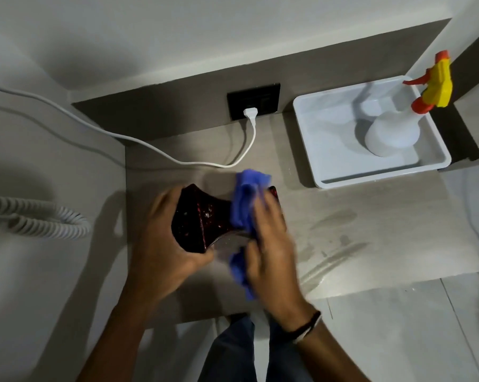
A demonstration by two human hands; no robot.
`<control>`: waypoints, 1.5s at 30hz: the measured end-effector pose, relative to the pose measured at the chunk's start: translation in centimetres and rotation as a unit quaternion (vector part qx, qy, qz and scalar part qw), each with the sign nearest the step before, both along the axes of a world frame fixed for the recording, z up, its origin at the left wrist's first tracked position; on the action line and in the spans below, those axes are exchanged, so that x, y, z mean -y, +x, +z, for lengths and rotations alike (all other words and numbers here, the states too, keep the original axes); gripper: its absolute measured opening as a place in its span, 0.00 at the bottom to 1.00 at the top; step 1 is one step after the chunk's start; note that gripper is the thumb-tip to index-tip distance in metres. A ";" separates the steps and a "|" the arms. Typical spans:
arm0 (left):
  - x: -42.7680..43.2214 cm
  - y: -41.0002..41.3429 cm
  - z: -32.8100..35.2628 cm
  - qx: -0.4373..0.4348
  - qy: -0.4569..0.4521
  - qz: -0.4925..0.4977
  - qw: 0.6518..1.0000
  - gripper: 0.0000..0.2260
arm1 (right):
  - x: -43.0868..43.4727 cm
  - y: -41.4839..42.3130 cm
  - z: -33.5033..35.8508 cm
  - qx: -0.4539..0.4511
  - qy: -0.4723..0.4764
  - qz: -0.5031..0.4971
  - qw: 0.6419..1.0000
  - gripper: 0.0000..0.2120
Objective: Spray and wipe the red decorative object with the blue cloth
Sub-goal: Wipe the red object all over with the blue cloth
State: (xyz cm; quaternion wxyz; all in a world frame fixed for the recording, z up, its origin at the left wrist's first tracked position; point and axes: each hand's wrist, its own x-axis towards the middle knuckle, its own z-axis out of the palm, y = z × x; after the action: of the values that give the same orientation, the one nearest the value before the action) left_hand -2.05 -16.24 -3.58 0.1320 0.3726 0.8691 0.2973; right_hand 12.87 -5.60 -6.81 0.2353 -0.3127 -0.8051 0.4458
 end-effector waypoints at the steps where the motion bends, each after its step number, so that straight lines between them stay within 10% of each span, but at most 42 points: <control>1: -0.5 1.2 -0.3 -0.025 -0.028 0.007 0.999 0.45 | 1.5 -0.4 0.3 0.007 0.048 0.074 0.996 0.40; 8: 1.4 -1.7 0.8 -0.002 0.004 0.009 1.000 0.45 | -3.6 1.9 -3.0 0.247 0.082 0.143 0.955 0.44; 14: 0.6 -0.8 0.5 0.062 0.021 0.015 0.998 0.43 | 3.9 -0.8 -0.4 0.024 0.109 0.170 0.979 0.51; 20: 1.3 -1.0 0.6 0.060 0.021 0.009 0.998 0.44 | -1.1 2.2 -3.4 0.168 0.012 0.089 0.982 0.45; 28: 1.6 -0.9 -0.7 0.108 0.036 0.044 0.993 0.45 | 3.7 -1.0 -1.4 0.005 0.092 0.154 0.984 0.42; 33: 2.2 -1.1 -0.6 0.062 0.029 0.029 0.997 0.45 | -2.7 3.0 -3.6 0.155 0.045 0.008 0.987 0.40; 38: 1.3 -0.5 -1.3 0.137 0.058 0.106 0.983 0.38 | -5.1 4.0 -2.9 0.030 -0.260 -0.191 0.946 0.34; 45: -1.3 0.7 -0.7 0.191 -0.009 0.077 0.979 0.59 | -6.1 3.3 -2.2 -0.014 -0.360 -0.226 0.905 0.29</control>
State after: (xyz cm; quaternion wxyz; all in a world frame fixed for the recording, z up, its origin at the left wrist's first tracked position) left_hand -1.31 -14.90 -4.26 0.2756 0.2395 0.8567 0.3645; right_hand 16.20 0.51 -9.02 0.2123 -0.5431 -0.4939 0.6450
